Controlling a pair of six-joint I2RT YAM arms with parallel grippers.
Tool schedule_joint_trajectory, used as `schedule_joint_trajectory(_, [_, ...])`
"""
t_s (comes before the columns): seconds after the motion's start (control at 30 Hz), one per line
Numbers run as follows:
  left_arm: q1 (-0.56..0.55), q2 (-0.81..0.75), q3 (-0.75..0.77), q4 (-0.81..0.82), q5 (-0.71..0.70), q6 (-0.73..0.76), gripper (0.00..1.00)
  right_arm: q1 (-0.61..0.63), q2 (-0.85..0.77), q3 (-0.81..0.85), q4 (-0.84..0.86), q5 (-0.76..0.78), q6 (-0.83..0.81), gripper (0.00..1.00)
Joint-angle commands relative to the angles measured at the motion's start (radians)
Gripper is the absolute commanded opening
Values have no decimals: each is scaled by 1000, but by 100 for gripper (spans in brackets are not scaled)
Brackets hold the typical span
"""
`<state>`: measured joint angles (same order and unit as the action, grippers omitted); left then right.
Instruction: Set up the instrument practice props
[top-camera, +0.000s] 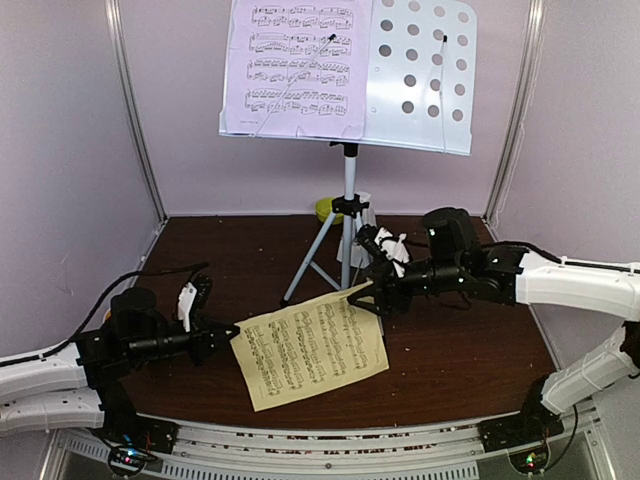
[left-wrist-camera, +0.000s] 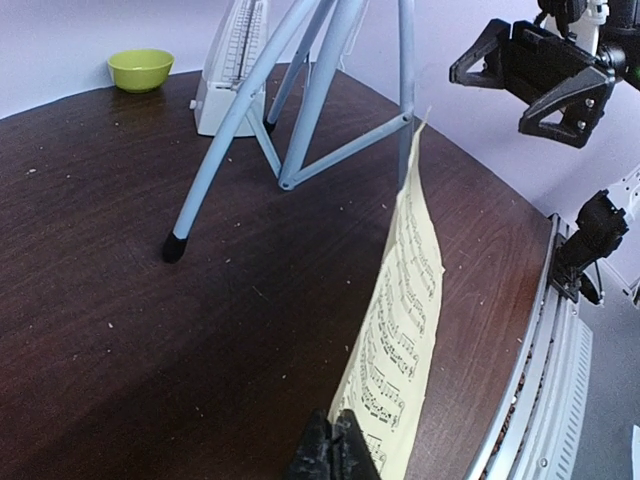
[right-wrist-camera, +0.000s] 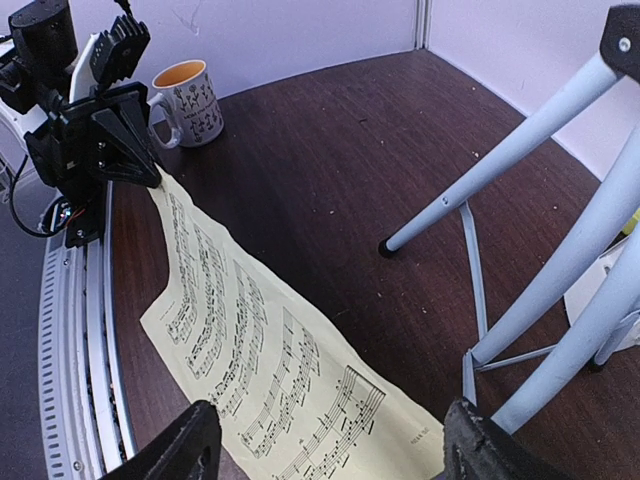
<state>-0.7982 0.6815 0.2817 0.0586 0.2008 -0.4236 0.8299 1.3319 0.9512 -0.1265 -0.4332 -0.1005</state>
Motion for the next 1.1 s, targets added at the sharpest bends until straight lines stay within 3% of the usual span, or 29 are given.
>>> schedule_joint_trajectory(0.0, [-22, -14, -6, 53, 8, 31, 0, 4, -40, 61, -77, 4, -62, 78])
schedule_joint_trajectory(0.53, [-62, 41, 72, 41, 30, 83, 0, 52, -82, 107, -176, 82, -166, 79])
schedule_joint_trajectory(1.07, [-62, 16, 63, 58, 42, 83, 0, 53, -84, 95, -168, 93, -170, 79])
